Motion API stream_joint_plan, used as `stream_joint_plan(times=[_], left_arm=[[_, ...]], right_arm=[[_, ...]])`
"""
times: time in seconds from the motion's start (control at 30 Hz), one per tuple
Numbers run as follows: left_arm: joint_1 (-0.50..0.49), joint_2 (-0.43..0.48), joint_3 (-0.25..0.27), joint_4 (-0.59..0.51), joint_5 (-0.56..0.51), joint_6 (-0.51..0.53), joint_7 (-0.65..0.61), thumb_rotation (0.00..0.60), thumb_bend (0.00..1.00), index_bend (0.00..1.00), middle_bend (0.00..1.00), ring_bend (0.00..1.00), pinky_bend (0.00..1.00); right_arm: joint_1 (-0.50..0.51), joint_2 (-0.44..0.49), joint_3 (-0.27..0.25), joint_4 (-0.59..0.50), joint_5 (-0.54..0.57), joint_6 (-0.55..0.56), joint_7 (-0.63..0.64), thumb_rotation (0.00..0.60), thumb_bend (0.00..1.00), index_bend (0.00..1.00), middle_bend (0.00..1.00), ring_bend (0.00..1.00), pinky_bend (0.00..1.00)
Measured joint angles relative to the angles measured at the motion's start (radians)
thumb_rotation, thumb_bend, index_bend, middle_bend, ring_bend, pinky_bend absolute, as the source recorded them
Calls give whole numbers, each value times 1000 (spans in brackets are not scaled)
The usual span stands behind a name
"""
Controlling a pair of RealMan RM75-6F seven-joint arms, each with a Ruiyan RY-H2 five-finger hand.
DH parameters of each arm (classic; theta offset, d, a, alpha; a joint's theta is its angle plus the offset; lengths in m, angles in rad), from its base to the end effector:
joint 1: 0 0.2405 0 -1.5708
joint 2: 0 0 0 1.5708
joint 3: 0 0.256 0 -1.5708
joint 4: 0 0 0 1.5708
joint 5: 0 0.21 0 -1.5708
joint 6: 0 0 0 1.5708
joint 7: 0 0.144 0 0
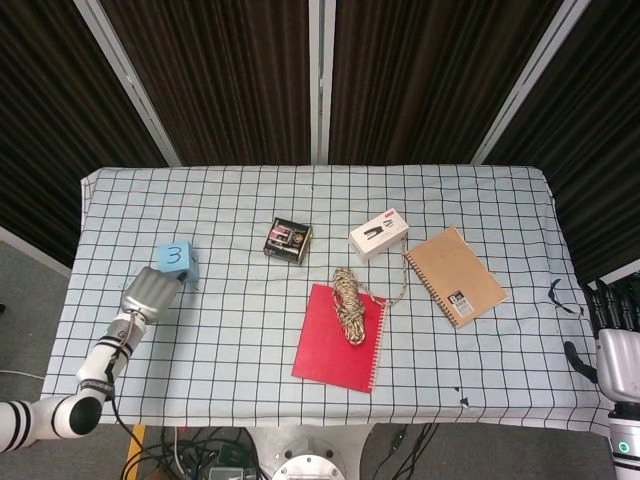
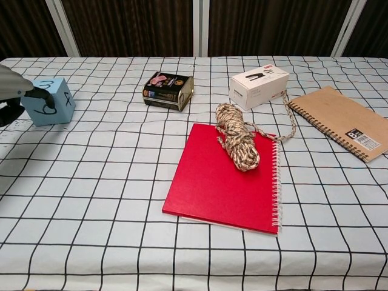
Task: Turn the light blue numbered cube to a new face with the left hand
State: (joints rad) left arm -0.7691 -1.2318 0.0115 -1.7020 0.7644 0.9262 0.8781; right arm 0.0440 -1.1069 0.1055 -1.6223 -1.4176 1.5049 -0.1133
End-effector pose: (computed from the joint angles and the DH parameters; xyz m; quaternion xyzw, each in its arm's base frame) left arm -0.2231 0.3219 0.0518 -0.8133 -0.2758 -0.0987 0.5028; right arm -0.3222 -0.1788 0.1772 0.5667 -0.3631 0.3506 0.6512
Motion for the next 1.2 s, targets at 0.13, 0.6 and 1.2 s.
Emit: stream_joint_plan(times=[0.13,0.6,1.2], left_arm=[[-14,-4,5,5,-24,-4,-8,600,712,192,841,925,928],[-71,-26,7,52,-49,-19,-15,600,718,192,841,925,932],[-206,-49,13,121,-178,-96,37,600,725,200,846,928,937]], right_arm=[[1,-1,1,1,4,-3,-1,600,257,0,0,0,0],[4,-8,2,4,16,-12,-6,600,259,0,0,0,0],[17,-27,7,29,51,-49,-7,600,263,0,0,0,0]])
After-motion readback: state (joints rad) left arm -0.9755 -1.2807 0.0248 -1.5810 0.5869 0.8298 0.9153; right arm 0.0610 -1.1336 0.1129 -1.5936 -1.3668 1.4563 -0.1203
